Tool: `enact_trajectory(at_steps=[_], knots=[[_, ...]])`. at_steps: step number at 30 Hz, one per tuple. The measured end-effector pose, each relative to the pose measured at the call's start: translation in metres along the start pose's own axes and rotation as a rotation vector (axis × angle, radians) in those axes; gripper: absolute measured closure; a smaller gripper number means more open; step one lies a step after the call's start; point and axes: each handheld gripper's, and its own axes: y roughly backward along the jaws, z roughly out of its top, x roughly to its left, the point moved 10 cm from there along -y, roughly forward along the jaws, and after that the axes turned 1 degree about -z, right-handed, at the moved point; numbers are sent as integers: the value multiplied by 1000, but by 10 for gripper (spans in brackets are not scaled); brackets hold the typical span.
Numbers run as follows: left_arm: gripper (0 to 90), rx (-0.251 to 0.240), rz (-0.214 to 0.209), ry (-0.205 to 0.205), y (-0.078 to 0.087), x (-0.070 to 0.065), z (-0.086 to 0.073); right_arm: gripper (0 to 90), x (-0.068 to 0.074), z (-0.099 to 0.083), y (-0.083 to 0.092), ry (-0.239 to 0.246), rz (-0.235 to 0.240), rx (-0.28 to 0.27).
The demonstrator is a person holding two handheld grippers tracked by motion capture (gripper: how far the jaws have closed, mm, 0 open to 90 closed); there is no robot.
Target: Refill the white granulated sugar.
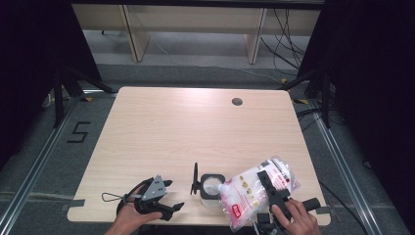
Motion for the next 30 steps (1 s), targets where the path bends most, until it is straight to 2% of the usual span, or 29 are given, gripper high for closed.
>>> enact_trajectory(at_steps=[1,3,4,5,10,11,13,16,19,26,28,30], knots=[[171,-4,3,0,0,0,0,431,-1,3,-2,-13,-22,-31],[171,-3,2,3,0,0,1,431,-1,3,-2,-14,-22,-31],[171,4,3,3,0,1,0,431,-2,1,-1,21,-3,-11],[171,-3,2,8,0,0,0,431,-2,1,-1,21,-3,-11],[171,-4,11,-5,0,2,0,432,-3,2,-1,3,-17,-23],[171,-14,4,9,-1,0,1,432,-3,2,-1,4,-16,-22],[171,-7,14,-6,0,2,1,433,-3,2,-1,1,-18,-21],[171,-13,4,8,-1,0,1,434,-2,1,-1,-3,-9,-17],[171,-9,15,-7,0,2,1,434,-2,1,-1,-1,-13,-21],[172,3,20,-7,0,3,0,435,-3,2,-1,-4,-17,-23],[172,-22,6,17,-1,-1,2,435,-1,1,1,-13,-3,-8],[172,-13,2,3,0,0,1,435,-1,2,0,-15,-7,-14]])
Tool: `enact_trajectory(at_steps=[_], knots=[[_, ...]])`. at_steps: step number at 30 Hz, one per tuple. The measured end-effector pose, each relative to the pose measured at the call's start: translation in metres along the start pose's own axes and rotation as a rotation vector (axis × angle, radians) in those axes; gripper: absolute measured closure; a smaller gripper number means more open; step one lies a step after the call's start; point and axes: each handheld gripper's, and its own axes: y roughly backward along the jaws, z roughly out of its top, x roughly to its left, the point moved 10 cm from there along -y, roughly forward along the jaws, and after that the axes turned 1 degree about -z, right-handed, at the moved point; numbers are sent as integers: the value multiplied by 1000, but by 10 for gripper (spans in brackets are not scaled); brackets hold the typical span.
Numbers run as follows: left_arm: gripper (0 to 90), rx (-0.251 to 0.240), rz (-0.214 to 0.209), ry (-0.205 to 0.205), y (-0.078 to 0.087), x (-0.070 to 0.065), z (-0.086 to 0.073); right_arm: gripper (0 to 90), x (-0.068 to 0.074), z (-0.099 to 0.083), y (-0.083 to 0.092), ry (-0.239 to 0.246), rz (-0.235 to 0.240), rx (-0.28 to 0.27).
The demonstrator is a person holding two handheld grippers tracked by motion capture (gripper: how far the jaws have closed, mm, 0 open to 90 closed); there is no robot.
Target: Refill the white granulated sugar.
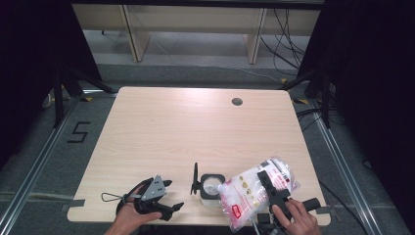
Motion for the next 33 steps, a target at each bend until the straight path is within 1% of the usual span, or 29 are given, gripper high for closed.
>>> enact_trajectory(at_steps=[2,5,6,7,9,10,11,12,13,14,15,16,17,18,19,20,21,22,24,27,28,29,30,31,33], knots=[[172,8,8,-5,0,1,-1,435,0,0,0,5,3,3],[172,-7,-1,8,0,-1,0,435,0,0,0,3,3,2],[172,3,-1,-3,1,0,0,435,-1,0,0,6,2,1],[172,-11,6,18,0,0,1,435,-1,0,0,6,2,1],[172,-9,4,8,0,0,1,436,-3,2,-1,18,-9,-10],[172,-9,4,8,0,0,1,436,-1,1,0,0,-1,-6],[172,-17,4,14,0,0,2,436,-3,2,0,18,-8,-9],[172,-22,4,4,0,0,3,436,-1,1,0,0,-1,-6],[172,-22,4,4,0,0,3,436,-1,1,0,0,-1,-6],[172,-23,5,14,0,0,2,436,-3,2,-1,15,-7,-9],[173,-13,2,12,1,-1,1,436,0,1,0,0,0,-5],[172,-13,2,12,1,-1,1,436,0,1,0,0,0,-5],[172,-13,3,8,0,0,2,436,-3,2,0,18,-7,-9],[173,0,2,-6,1,1,1,436,0,1,0,-5,-2,-7],[173,-2,4,-4,1,1,1,436,0,1,0,-5,-2,-7],[173,-13,5,10,0,0,1,436,-3,1,0,14,-7,-8],[173,2,-1,-7,1,0,0,436,-3,1,0,16,-8,-8],[173,-2,2,-2,1,0,0,436,-1,0,1,-3,1,8],[173,-17,6,15,0,-1,2,436,-1,0,1,1,1,6],[173,-12,7,6,0,0,1,436,-1,0,1,2,0,6],[173,-15,6,15,-1,-1,1,436,-1,0,1,1,-2,7],[174,0,7,-3,0,1,0,437,-2,0,1,4,-6,0],[173,7,12,-9,0,2,0,436,-1,0,1,-2,-6,4],[173,-1,2,-3,0,0,0,437,-2,0,1,4,-5,5],[173,-3,-1,-5,0,0,0,437,-2,0,1,1,-9,2]])
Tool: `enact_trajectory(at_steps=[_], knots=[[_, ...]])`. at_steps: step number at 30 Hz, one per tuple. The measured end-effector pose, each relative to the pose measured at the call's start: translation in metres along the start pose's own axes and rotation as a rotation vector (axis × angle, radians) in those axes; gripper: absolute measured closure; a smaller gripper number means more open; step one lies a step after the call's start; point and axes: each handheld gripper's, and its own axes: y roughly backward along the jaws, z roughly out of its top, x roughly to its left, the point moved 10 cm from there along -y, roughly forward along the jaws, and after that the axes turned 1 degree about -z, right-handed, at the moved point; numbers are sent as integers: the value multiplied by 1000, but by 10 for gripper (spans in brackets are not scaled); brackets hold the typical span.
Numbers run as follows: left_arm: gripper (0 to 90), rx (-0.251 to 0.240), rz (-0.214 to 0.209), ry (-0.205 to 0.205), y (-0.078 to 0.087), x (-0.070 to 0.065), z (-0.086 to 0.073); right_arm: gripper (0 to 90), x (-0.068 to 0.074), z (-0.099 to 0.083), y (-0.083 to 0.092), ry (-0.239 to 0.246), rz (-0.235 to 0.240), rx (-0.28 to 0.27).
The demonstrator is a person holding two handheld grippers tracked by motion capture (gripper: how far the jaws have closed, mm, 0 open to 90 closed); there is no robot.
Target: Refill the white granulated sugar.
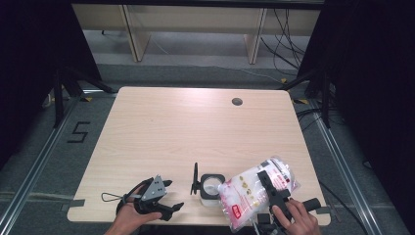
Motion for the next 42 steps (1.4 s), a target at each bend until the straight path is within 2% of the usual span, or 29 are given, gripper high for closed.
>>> enact_trajectory(at_steps=[2,3,7,8,9,10,12,13,16,18,19,22,23,24,27,28,29,30,31,34,35,37,39,41,42], knots=[[173,2,5,1,1,1,0,437,0,0,0,3,0,-3],[173,-15,6,18,-1,0,2,437,0,0,0,0,0,0],[174,-10,4,19,0,0,1,437,-2,-1,1,14,-4,2],[174,7,-1,2,0,0,0,437,-2,-1,1,14,-4,2],[173,-5,5,2,-1,1,1,437,-1,-1,1,4,-4,9],[174,-4,9,15,-1,-1,0,437,-2,-1,1,6,-4,7],[174,2,9,9,0,0,0,437,-2,-1,1,6,-6,8],[174,5,14,-8,0,2,0,437,-2,-1,1,8,-6,8],[174,11,13,-3,0,2,-1,437,-2,-1,0,26,-1,9],[173,25,19,-20,1,4,-2,437,-2,-1,0,30,-3,10],[174,6,11,-1,-1,1,0,437,-4,0,-1,46,-9,1],[174,0,7,5,-1,0,0,437,-4,1,0,51,-10,4],[174,-1,11,9,-1,0,0,437,-8,2,0,73,-28,-9],[174,12,17,-7,0,3,-1,437,-8,3,-1,78,-25,-11],[174,13,18,-5,0,3,-1,437,-8,3,-1,76,-26,-12],[174,3,10,8,0,1,-1,437,-8,3,0,77,-30,-12],[174,5,10,-5,0,2,-1,437,-8,3,0,80,-29,-14],[174,1,3,3,0,1,0,437,-8,3,0,80,-29,-14],[174,12,17,-9,0,3,-1,437,-8,3,-1,82,-24,-11],[174,13,8,-10,0,2,-1,437,-6,2,-1,76,-17,-7],[174,6,12,-8,0,2,-1,437,-6,2,-1,72,-14,-7],[174,20,18,-13,0,4,-1,438,-3,1,0,35,-11,2],[174,22,12,-13,0,3,-2,439,-8,3,-1,82,-24,-14],[174,10,13,-5,0,2,-1,439,-8,3,0,80,-28,-12],[174,10,15,-8,0,3,-1,440,-6,2,1,55,-17,-6]])
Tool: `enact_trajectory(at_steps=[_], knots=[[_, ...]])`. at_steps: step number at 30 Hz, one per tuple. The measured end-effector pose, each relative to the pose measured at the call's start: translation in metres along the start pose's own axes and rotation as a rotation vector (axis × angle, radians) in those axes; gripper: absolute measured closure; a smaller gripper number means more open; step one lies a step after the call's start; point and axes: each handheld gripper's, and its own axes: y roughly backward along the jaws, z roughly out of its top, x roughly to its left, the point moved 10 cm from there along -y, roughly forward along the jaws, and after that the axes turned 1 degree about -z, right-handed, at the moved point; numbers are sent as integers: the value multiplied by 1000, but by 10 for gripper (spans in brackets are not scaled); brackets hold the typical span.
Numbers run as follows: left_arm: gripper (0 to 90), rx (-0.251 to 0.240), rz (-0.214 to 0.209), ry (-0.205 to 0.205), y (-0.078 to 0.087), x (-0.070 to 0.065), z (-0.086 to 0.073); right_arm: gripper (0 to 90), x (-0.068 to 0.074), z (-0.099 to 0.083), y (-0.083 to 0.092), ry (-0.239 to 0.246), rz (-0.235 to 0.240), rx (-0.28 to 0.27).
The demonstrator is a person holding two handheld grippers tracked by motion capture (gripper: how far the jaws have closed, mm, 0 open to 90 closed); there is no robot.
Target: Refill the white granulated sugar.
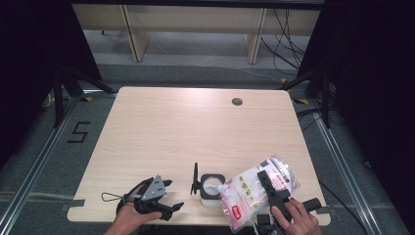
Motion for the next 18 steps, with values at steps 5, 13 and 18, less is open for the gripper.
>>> enact_trajectory(at_steps=[5,13,18], knots=[[174,-23,-7,26,-1,-3,2,444,0,0,0,-10,-2,-2],[175,-14,2,15,0,0,1,452,5,-3,0,-67,14,10],[174,-19,-4,17,0,-1,2,454,3,-2,0,-55,8,1]])
